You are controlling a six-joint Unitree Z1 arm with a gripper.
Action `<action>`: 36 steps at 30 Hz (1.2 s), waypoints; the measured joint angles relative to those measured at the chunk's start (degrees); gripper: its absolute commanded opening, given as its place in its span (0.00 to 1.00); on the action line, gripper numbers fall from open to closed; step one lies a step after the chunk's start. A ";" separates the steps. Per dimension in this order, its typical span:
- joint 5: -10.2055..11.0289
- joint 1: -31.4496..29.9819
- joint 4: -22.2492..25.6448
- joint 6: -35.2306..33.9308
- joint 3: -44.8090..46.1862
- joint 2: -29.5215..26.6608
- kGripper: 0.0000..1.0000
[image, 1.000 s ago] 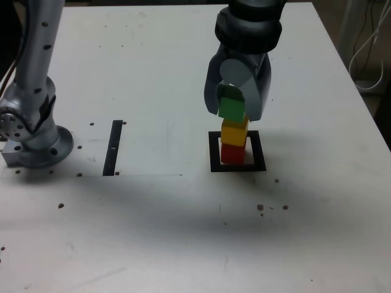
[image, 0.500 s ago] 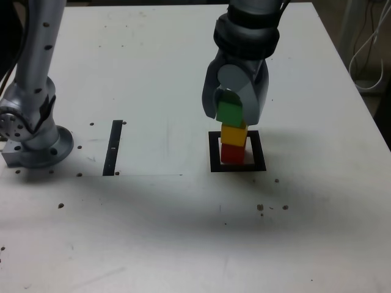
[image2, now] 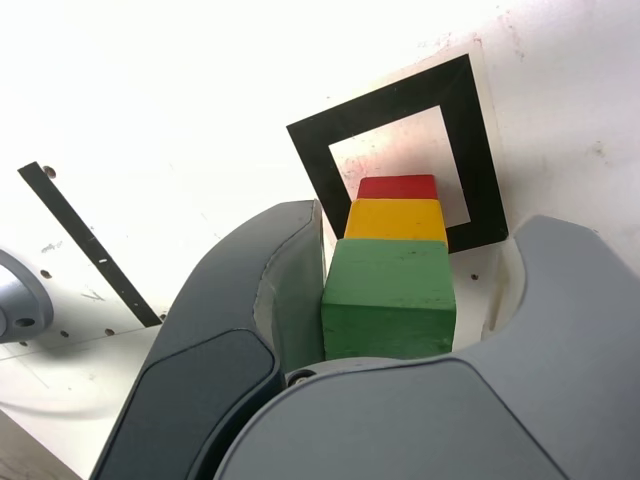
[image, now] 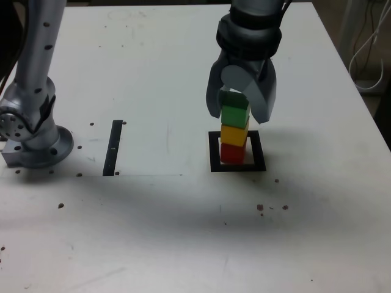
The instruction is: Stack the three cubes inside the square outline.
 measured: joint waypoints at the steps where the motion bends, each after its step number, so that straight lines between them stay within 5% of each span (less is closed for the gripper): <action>1: 0.00 0.00 0.00 0.00 0.02 0.00 0.98; 12: 0.47 0.02 1.02 -0.14 0.37 -2.61 0.99; 23: 0.59 0.24 5.63 -0.24 6.07 -17.65 0.99; 30: -2.83 2.10 6.48 -0.10 17.28 -24.79 0.99; 36: -3.50 3.44 4.86 -0.09 24.71 -28.58 0.99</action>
